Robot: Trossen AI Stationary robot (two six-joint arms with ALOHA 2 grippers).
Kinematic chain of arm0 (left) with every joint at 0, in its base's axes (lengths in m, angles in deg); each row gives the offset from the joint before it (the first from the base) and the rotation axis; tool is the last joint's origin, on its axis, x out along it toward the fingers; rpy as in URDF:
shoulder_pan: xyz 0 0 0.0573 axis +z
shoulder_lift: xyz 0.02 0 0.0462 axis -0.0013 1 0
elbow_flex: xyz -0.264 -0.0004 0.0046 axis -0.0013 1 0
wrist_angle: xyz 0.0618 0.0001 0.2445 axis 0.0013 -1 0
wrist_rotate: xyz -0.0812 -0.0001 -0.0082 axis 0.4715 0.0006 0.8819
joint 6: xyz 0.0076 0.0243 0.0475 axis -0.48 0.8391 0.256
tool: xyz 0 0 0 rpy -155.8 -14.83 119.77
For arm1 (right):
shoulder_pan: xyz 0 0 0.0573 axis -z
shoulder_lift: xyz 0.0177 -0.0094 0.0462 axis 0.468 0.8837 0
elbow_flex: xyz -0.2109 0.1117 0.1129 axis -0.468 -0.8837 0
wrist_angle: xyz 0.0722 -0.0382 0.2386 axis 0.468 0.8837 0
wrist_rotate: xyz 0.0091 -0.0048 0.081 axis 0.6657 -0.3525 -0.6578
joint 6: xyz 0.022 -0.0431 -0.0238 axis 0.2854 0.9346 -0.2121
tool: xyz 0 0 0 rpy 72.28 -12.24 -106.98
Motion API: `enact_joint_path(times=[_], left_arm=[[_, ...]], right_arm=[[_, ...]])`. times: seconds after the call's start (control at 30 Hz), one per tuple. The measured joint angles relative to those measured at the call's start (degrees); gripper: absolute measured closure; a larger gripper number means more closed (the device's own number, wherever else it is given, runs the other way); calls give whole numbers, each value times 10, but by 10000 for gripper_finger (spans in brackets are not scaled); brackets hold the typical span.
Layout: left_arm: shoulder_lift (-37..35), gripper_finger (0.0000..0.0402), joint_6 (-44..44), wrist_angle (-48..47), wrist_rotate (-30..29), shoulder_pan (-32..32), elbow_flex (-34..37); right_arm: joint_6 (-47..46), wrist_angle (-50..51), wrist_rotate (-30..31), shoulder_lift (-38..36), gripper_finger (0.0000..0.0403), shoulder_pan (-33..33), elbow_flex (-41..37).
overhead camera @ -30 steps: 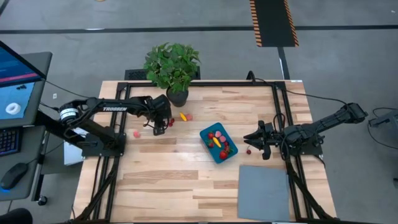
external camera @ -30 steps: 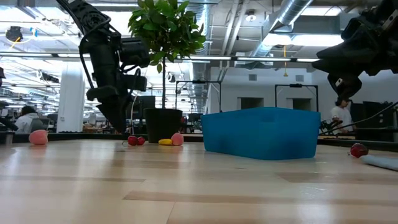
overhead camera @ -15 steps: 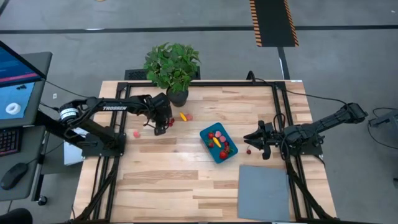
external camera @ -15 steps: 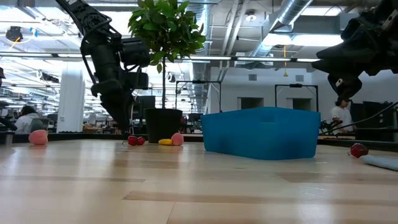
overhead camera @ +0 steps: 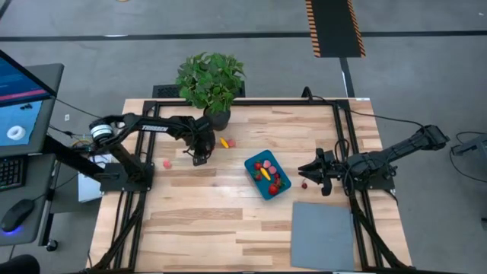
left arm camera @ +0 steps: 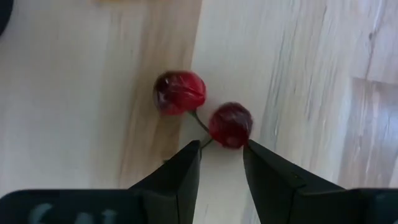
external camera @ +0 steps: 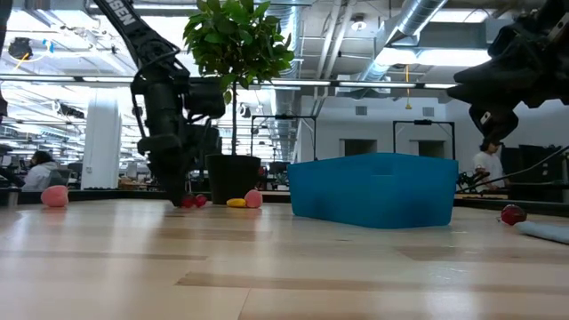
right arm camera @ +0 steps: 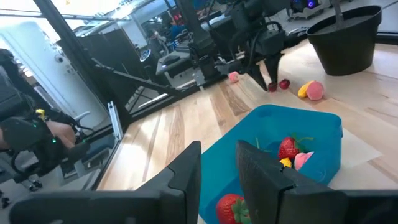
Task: Pick and placing Produce into tupperware
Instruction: Put the bottom cherry into the blue bin, then put the middle cherry into the blue bin
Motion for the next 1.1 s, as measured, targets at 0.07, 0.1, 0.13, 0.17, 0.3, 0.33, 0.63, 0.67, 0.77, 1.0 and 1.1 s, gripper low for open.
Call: enact_joint_path(times=[0.07, 0.1, 0.13, 0.17, 0.3, 0.33, 0.63, 0.67, 0.77, 1.0, 1.1], left_arm=[[9, 277, 3, -7, -1, 0, -10], [12, 276, 8, -10, -2, 0, -15], [14, 276, 12, -13, -2, 0, -20], [15, 278, 16, -16, -3, 0, -25], [18, 301, 26, -36, -4, 0, -44], [17, 311, 29, -43, -3, 0, -50], [17, 395, 42, -77, -9, 0, -71], [17, 394, 42, -77, -9, 0, -71], [17, 399, 42, -78, -9, 0, -71], [17, 373, 67, -86, -43, -5, -71], [17, 346, 72, -80, -43, -9, -71]], right_arm=[[0, 0, 0, 0, 280, -5, 0], [0, 0, 1, 0, 280, -9, 0], [0, 0, 1, 0, 280, -11, 0], [0, 0, 2, 0, 280, -14, 0], [0, 0, 10, 0, 280, -20, 0], [0, 0, 13, 0, 280, -21, 0], [0, 0, 15, 0, 280, -24, 0], [-1, 0, 15, 0, 280, -24, 0], [-2, 0, 16, 0, 280, -24, 0], [-11, 0, 15, 0, 280, -24, 0], [-11, 0, 15, 0, 280, -24, 0]])
